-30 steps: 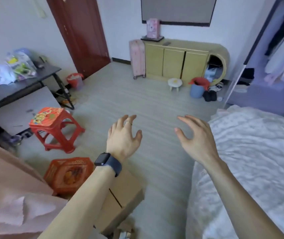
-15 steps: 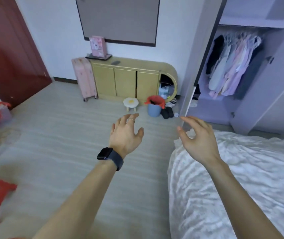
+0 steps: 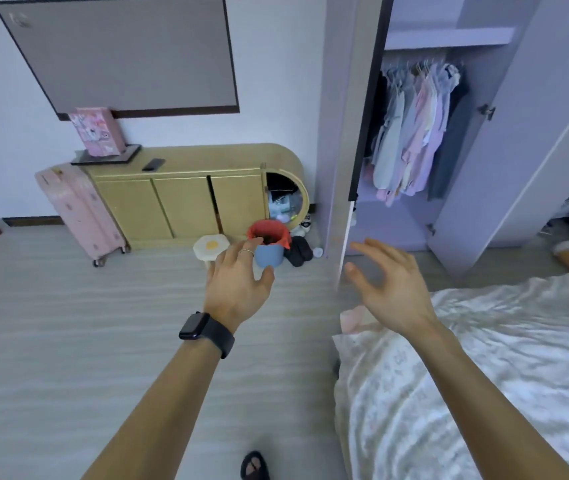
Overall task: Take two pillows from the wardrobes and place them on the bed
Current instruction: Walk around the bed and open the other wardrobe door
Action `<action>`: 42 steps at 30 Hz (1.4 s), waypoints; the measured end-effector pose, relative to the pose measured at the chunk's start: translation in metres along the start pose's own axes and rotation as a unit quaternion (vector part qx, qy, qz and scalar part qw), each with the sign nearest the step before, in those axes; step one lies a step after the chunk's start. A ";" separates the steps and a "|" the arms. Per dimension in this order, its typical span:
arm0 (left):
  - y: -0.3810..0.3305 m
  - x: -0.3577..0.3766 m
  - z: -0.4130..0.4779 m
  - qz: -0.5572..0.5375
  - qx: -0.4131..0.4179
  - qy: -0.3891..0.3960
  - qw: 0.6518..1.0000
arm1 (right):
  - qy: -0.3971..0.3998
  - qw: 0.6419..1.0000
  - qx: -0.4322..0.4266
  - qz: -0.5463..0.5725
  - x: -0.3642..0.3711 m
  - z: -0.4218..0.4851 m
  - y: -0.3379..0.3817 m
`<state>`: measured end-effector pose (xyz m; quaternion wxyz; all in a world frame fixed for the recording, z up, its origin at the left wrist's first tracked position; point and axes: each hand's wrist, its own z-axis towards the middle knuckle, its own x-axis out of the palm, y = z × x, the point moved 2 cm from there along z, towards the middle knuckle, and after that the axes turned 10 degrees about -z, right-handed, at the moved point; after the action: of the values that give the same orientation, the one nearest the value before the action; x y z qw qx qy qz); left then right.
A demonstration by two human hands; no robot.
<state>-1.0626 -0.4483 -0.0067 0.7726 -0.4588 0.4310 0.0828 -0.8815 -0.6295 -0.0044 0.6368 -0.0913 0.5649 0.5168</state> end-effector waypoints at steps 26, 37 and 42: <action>-0.190 0.368 0.529 -0.080 0.366 0.287 0.881 | -0.182 0.901 0.379 -0.106 0.063 0.370 -0.276; -0.290 0.503 0.607 -0.081 0.458 0.398 0.791 | -0.239 0.818 0.511 -0.112 0.053 0.430 -0.367; -0.329 0.556 0.608 -0.104 0.454 0.433 0.772 | -0.256 0.788 0.547 -0.116 0.044 0.440 -0.405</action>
<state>-0.1897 -0.3088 -0.0833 0.6266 -0.0836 0.6571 -0.4107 -0.3059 -0.4789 -0.0783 0.7564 0.3434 0.5547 0.0478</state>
